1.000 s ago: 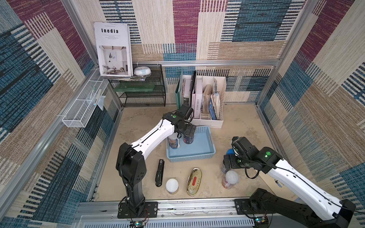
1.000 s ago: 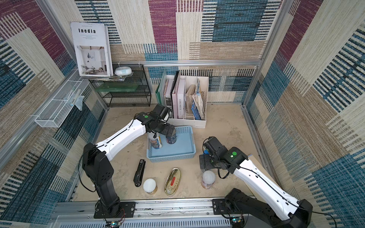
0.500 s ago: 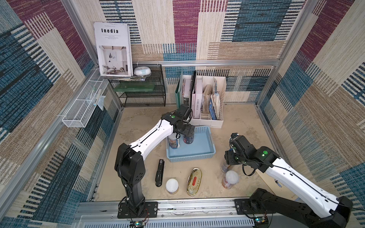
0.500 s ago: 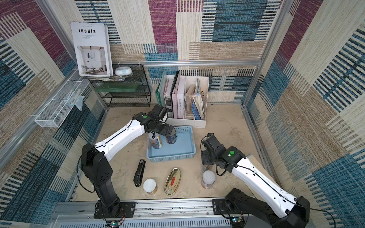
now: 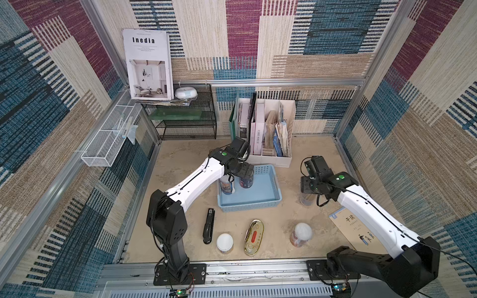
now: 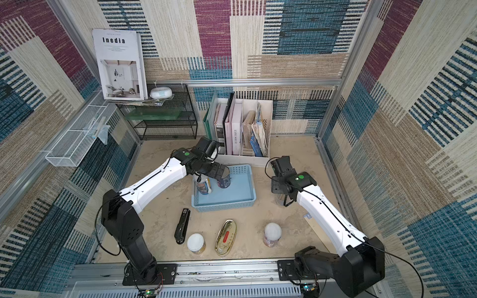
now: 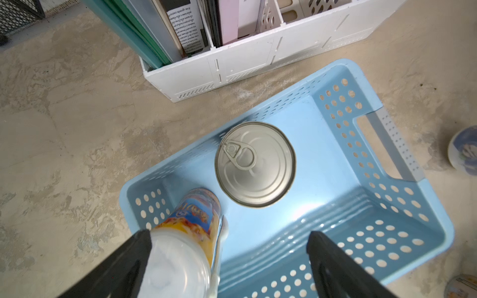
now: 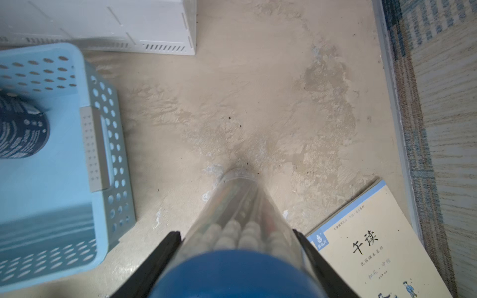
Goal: Put the canned food in the basket
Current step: Move the canned food to the center of the board, then pick up the canned food from the center of the board.
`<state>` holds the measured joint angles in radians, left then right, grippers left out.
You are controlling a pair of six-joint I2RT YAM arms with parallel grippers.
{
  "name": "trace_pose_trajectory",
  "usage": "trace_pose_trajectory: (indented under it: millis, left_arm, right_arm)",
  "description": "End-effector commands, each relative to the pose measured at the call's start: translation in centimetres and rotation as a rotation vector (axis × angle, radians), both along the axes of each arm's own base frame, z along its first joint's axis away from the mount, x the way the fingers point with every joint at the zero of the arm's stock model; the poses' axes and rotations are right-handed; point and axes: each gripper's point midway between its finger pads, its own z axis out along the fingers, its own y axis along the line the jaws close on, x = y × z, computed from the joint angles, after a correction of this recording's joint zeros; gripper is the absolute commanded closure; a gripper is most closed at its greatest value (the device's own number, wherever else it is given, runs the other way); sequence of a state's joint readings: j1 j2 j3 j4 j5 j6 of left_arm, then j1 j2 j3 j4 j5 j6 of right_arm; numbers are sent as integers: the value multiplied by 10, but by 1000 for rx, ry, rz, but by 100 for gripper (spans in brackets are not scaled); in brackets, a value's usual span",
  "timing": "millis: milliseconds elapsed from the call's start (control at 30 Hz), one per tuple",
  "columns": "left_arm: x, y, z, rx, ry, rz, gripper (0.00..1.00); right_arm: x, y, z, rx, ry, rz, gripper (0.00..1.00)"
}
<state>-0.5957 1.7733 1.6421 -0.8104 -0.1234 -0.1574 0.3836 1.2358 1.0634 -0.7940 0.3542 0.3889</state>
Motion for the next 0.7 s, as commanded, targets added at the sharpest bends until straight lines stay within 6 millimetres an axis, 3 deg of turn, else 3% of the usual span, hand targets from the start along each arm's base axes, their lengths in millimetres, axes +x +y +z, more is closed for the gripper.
trace_pose_trajectory:
  millis: [0,133,233,333,533,667]
  left_arm:
    - [-5,1,5,-18,-4,-3,0]
    - [-12,7,9,-14,-12,-5,1]
    - [-16,12,13,-13,-18,-1,1]
    - [-18,14,17,-21,-24,3,0]
    - [-23,15,24,-40,-29,7,1]
    - [-26,19,22,-31,-29,11,1]
  right_arm:
    - [21,5,-4,59,-45,28,54]
    - [18,4,-16,82,-22,12,31]
    - [12,0,-13,89,-39,2,2]
    - [8,1,-1,108,-72,13,1]
    - [-7,7,49,190,-173,61,1]
    - [-31,9,49,220,-117,92,1]
